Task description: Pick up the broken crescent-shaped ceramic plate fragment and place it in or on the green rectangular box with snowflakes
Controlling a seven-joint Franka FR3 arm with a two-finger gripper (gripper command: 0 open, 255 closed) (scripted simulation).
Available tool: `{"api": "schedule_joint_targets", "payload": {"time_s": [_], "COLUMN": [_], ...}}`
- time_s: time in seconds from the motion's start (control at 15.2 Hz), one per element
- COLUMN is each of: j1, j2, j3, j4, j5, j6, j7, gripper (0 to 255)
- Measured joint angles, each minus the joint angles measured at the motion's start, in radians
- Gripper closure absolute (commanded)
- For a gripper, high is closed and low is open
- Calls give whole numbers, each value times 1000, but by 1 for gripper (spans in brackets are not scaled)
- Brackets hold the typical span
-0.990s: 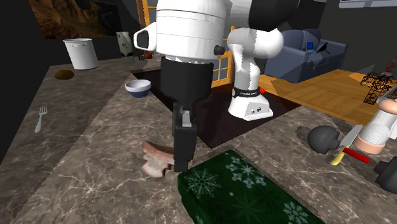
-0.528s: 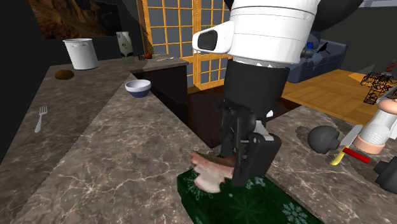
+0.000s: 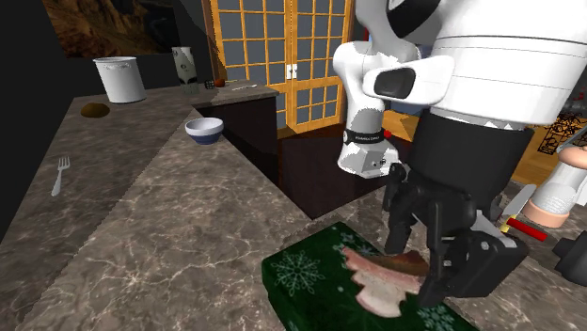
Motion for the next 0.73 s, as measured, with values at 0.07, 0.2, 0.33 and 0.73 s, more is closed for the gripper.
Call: {"api": "schedule_joint_targets", "payload": {"time_s": [0.07, 0.2, 0.33, 0.73], "j1": [3, 10, 14, 37], "j2": [12, 30, 49, 110], "j3": [-3, -9, -16, -45], "j4": [-3, -14, -23, -32], "j5": [-13, -36, -59, -131], "j6": [11, 34, 56, 109], "j7": [11, 32, 47, 103], "gripper": [255, 255, 255, 255]}}
